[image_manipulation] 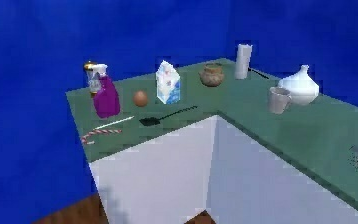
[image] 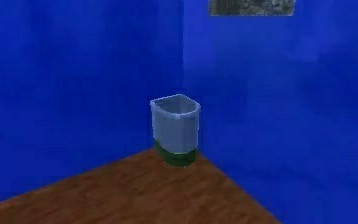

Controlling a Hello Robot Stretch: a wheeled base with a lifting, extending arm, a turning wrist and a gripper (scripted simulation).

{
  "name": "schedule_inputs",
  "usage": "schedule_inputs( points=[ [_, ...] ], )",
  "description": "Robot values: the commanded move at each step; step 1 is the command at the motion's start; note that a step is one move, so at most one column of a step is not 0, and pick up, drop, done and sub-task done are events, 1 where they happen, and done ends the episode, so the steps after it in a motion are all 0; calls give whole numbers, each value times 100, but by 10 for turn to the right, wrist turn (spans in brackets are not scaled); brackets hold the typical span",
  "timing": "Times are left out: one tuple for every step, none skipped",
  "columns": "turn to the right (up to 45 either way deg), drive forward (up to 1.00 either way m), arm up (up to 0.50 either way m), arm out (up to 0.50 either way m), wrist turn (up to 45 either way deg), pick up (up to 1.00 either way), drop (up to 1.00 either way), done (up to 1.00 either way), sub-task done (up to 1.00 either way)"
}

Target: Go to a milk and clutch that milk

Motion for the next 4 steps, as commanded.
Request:
schedule_inputs(
  points=[
    [450, 0, 0, 0, 0, 0, 0, 0, 0],
    [450, 0, 0, 0, 0, 0, 0, 0, 0],
    [270, 0, 0, 0, 0, 0, 0, 0, 0],
    [0, 40, 0, 0, 0, 0, 0, 0, 0]
  ],
)
